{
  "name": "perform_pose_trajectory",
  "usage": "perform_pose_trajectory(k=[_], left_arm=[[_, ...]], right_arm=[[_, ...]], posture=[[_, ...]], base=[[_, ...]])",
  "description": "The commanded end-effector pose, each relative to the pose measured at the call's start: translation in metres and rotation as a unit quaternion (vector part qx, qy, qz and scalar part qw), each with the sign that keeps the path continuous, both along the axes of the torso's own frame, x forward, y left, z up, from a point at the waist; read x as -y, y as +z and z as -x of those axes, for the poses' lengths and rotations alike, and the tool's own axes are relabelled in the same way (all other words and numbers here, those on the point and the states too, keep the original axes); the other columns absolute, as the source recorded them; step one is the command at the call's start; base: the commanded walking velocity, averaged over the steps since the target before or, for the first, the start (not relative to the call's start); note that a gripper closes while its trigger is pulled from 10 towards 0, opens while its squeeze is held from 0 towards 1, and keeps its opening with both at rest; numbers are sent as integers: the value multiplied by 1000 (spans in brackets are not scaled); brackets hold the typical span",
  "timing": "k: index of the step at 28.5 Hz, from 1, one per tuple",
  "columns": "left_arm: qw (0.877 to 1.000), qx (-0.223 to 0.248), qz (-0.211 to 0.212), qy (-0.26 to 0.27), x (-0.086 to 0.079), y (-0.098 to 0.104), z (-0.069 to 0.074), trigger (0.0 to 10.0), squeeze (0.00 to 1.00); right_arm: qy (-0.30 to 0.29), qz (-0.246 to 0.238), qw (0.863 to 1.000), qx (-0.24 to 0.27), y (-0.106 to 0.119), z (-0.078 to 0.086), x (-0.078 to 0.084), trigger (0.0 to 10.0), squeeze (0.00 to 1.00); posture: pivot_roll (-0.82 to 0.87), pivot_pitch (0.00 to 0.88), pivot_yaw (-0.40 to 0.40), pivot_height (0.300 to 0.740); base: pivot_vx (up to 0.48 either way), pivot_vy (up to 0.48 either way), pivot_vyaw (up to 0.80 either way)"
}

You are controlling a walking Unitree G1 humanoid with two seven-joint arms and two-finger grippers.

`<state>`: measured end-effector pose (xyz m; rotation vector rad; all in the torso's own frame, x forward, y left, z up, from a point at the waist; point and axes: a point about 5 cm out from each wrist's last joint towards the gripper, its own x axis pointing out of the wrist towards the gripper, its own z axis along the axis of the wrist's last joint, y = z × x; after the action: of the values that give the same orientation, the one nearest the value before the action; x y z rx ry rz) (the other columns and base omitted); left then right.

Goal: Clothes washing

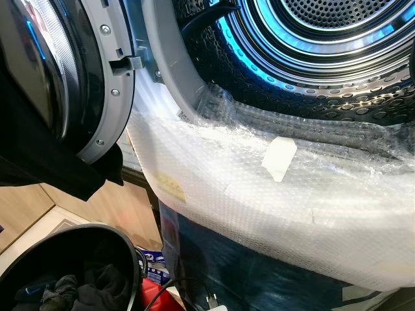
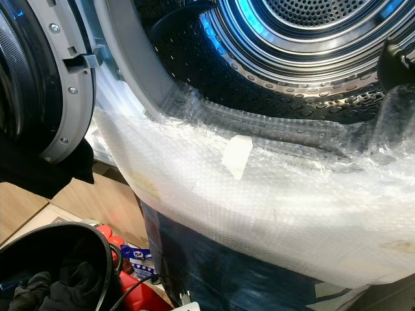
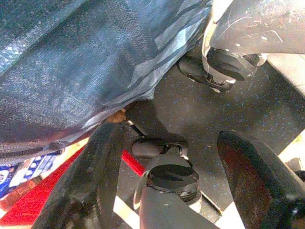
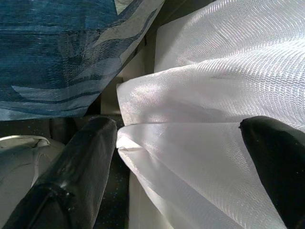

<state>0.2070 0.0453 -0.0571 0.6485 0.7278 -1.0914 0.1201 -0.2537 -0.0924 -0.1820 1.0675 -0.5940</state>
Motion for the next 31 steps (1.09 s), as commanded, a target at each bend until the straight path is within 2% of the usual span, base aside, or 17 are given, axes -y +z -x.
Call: perform_pose_trajectory(k=[1,5,6,7,8,15,21,24,26,28,31], left_arm=[[972,-1,18,235,-53,2,-26,10000,0],[970,-2,19,241,-54,3,-27,10000,0],[983,6,14,184,-43,2,-21,10000,0],[994,16,9,106,-29,0,-13,10000,0],[996,18,9,88,-26,0,-11,10000,0],[996,21,13,85,-24,1,-12,10000,0],[996,17,45,73,-14,7,-15,10000,0],[992,30,98,75,4,21,-25,10000,0],[991,37,110,62,11,25,-27,10000,0],[990,51,130,27,25,34,-30,10000,0],[987,72,141,5,33,42,-34,10000,0]], right_arm=[[117,-167,979,15,-5,-33,-58,10000,0],[111,-166,980,20,-4,-34,-57,10000,0],[119,-152,981,16,-5,-32,-58,10000,0],[130,-137,982,11,-6,-30,-60,10000,0],[137,-134,982,9,-6,-29,-61,10000,0],[137,-132,982,12,-5,-32,-60,10000,0],[147,-135,980,9,-4,-33,-59,10000,0],[154,-133,979,5,-5,-32,-59,10000,0],[155,-133,979,4,-5,-31,-59,10000,0],[156,-135,978,1,-6,-30,-61,10000,0],[160,-137,978,1,-6,-31,-63,10000,0]], posture=[[85,0,32,740],[82,0,37,740],[71,0,24,740],[71,0,23,740],[71,0,21,740],[72,0,19,740],[70,0,13,740],[78,0,11,740],[81,0,10,740],[81,0,13,740],[74,0,23,740]], base=[[0,0,0],[0,0,0],[0,0,0],[0,0,0],[0,0,0],[0,0,0],[0,0,0],[0,0,0],[0,0,0],[0,0,0],[0,0,0]])
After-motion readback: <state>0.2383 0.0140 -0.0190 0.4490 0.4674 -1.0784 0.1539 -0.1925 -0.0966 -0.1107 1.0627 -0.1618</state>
